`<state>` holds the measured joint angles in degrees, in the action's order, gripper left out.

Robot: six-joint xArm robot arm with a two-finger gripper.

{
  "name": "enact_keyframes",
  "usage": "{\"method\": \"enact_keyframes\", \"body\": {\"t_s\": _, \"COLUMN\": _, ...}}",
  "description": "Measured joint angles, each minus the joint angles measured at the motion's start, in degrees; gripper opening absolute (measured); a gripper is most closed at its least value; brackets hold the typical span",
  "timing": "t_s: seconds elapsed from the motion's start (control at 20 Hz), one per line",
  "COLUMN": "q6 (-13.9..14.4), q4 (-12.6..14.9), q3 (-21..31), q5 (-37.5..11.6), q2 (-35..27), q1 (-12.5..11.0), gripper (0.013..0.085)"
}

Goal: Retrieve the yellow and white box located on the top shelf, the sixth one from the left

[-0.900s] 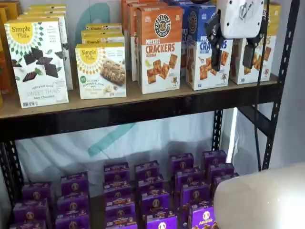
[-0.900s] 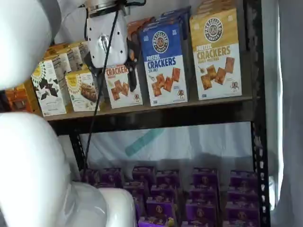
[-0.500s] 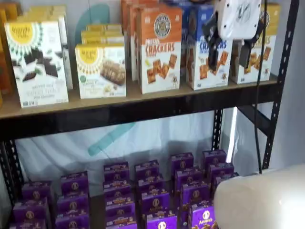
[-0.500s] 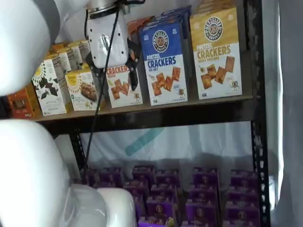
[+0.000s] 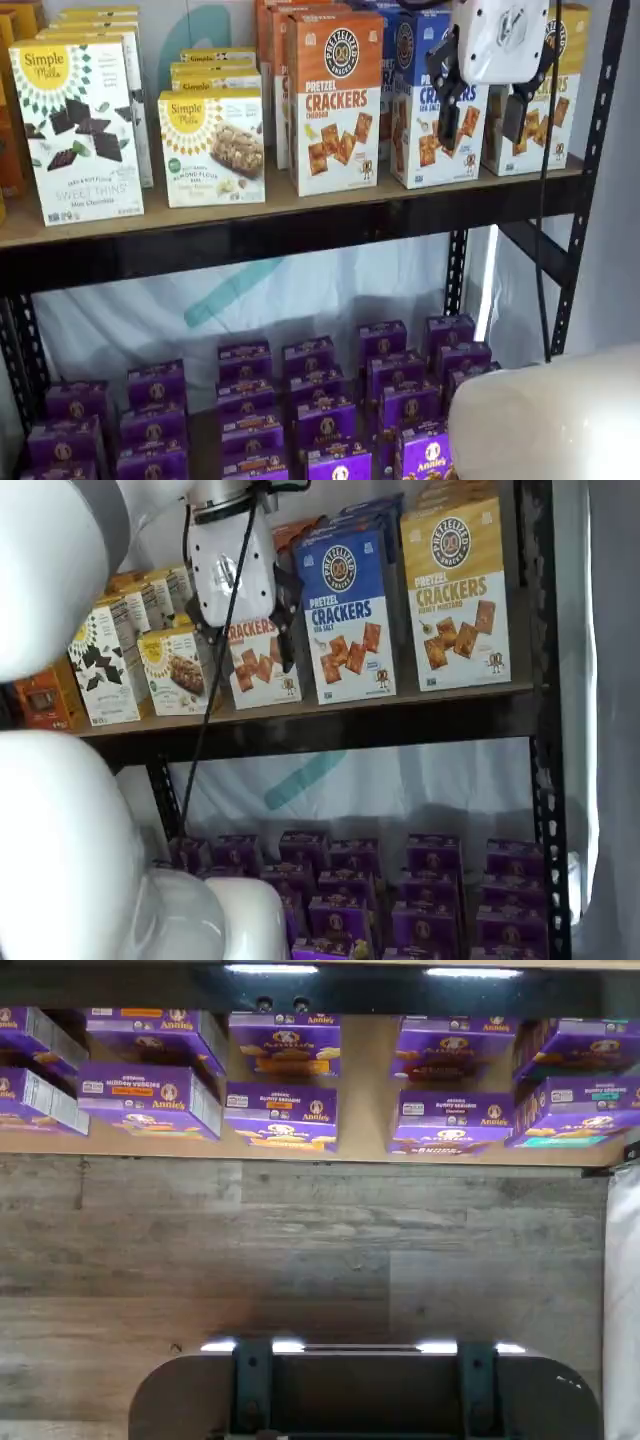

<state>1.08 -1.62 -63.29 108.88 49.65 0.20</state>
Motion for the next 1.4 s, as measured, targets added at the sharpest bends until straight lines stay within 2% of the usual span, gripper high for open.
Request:
{"method": "enact_keyframes", "body": {"t_s": 0.25, "q6": -2.4, "q4": 1.1, "q3": 0.8, "q5": -2.1, "q2": 0.1, "q1": -2.1, "gripper": 0.085}}
{"method": "enact_keyframes", "body": {"t_s": 0.5, "q6": -7.0, "q4": 3.8, "q3": 2.5, "q5": -6.2, "q2": 0.2, "q1": -6.3, "gripper": 0.085}}
{"method": "enact_keyframes", "body": {"t_s": 0.85, "q6": -14.2, "q4": 3.4, "q3": 3.9, "q5": -11.7, "q2": -1.5, "q1": -13.9, "gripper": 0.085}}
{"method": "enact_keyframes", "body": {"t_s": 1.4, "q6": -27.0, "q4": -1.4, "q3": 1.8, "q5": -19.6, "q2": -6.3, "q1": -27.8, "gripper": 0.085}}
